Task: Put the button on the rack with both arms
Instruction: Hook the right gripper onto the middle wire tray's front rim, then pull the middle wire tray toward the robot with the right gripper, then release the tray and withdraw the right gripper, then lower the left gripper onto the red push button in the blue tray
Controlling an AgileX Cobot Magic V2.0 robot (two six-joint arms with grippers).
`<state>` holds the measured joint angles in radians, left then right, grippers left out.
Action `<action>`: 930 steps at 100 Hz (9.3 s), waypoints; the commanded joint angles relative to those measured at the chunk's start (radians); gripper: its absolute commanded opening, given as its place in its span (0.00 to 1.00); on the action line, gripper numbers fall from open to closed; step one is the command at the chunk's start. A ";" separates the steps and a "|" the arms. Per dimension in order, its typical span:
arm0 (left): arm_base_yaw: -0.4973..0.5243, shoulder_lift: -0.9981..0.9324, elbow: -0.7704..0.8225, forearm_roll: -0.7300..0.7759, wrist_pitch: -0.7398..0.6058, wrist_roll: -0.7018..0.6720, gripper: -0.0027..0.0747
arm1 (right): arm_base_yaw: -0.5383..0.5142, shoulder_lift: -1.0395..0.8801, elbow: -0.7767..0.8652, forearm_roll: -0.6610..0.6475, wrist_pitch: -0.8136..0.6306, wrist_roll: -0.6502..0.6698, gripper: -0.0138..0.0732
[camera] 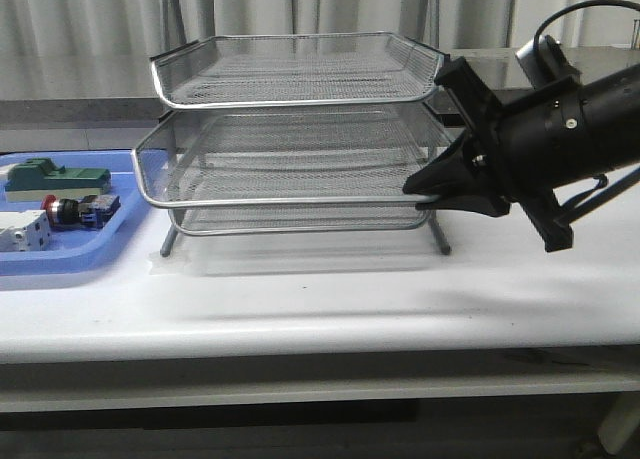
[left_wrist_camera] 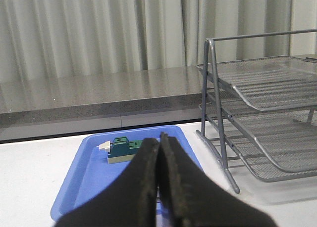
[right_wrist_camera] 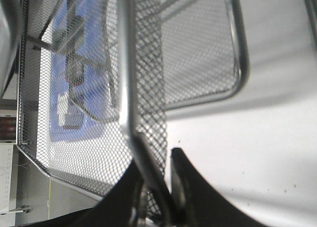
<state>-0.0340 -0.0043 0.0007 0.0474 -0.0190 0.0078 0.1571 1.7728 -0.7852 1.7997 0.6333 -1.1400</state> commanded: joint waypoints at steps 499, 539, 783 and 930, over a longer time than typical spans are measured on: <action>0.001 -0.033 0.048 -0.006 -0.082 -0.008 0.01 | -0.005 -1.342 0.086 -1.862 0.347 1.164 0.08; 0.001 -0.033 0.046 -0.006 -0.137 -0.008 0.01 | -0.005 -1.342 0.086 -1.862 0.347 1.164 0.08; 0.001 1.661 -1.527 -0.110 0.754 0.701 0.82 | -0.005 -1.342 0.086 -1.862 0.347 1.164 0.08; 0.005 2.239 -1.960 -0.011 0.879 0.917 0.82 | -0.005 -1.342 0.086 -1.862 0.347 1.164 0.08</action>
<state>-0.0318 2.2798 -1.9070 0.0506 0.8853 0.9230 0.1513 0.4243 -0.6632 -0.0509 1.0349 0.0232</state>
